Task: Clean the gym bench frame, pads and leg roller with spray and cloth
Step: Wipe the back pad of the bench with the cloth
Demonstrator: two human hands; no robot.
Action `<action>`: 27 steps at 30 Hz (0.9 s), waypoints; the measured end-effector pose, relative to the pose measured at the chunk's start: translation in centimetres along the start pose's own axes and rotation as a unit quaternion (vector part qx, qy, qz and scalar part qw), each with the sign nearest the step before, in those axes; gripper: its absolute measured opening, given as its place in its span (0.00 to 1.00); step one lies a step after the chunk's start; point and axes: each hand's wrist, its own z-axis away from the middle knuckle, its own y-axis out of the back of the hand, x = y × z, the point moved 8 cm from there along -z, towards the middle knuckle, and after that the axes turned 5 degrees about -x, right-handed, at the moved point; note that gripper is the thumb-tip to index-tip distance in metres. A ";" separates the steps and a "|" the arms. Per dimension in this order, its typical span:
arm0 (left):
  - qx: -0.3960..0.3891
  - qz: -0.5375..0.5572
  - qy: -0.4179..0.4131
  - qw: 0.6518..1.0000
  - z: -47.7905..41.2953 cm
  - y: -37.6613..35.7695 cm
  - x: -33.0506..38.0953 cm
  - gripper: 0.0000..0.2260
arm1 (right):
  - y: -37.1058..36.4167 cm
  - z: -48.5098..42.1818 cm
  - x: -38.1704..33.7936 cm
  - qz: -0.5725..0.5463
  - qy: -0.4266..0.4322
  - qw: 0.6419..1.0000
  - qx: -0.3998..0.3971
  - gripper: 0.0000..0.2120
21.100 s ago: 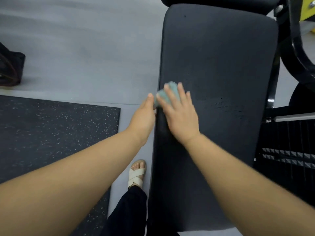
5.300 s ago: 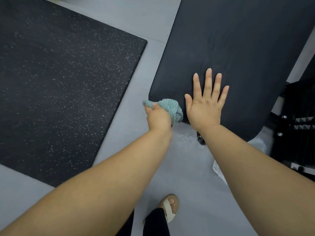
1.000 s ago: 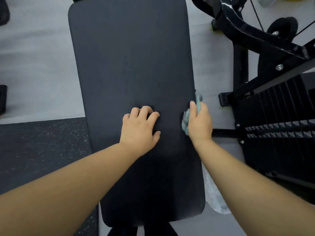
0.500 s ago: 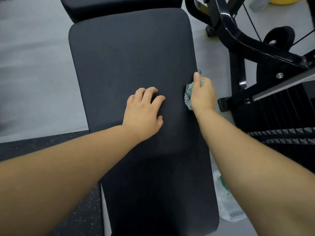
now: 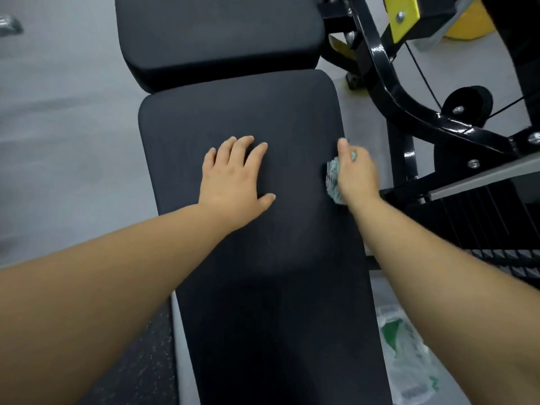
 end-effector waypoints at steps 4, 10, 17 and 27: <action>-0.021 -0.047 -0.002 0.999 -0.5 -0.3 -0.2 0.39 | -0.3 -1.9 -2.4 -0.006 0.011 1.000 0.018 0.18; -0.009 -0.012 -0.005 1.000 -2.3 1.9 -0.5 0.32 | 0.5 3.7 3.3 -0.005 -0.023 0.999 -0.024 0.16; -0.003 0.022 0.055 0.998 -3.6 2.5 -3.2 0.42 | 0.1 -5.6 -7.0 0.019 0.036 0.999 -0.010 0.22; 0.017 -0.043 0.040 0.998 -5.4 3.3 -3.8 0.49 | 0.5 -4.2 -5.3 0.002 0.045 0.999 0.000 0.19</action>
